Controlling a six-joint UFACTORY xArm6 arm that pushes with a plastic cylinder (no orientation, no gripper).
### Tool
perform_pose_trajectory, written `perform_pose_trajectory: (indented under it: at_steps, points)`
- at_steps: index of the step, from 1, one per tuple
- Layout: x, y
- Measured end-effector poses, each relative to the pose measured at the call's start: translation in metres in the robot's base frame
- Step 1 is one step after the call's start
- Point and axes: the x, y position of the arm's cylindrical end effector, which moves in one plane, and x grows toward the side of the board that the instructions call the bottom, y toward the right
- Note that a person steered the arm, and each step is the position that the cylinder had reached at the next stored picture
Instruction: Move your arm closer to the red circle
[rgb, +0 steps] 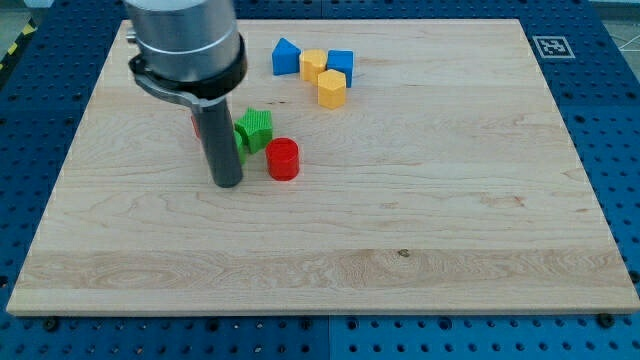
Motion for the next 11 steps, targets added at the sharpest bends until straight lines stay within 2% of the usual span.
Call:
perform_pose_trajectory:
  at_steps: [1, 2, 3, 4, 5, 6, 9, 11]
  points:
    - [0.000, -0.005]
    - [0.001, 0.025]
    - [0.015, 0.080]
    - [0.048, 0.107]
    - [0.057, 0.137]
    - [0.040, 0.154]
    - [-0.014, 0.135]
    - [-0.016, 0.108]
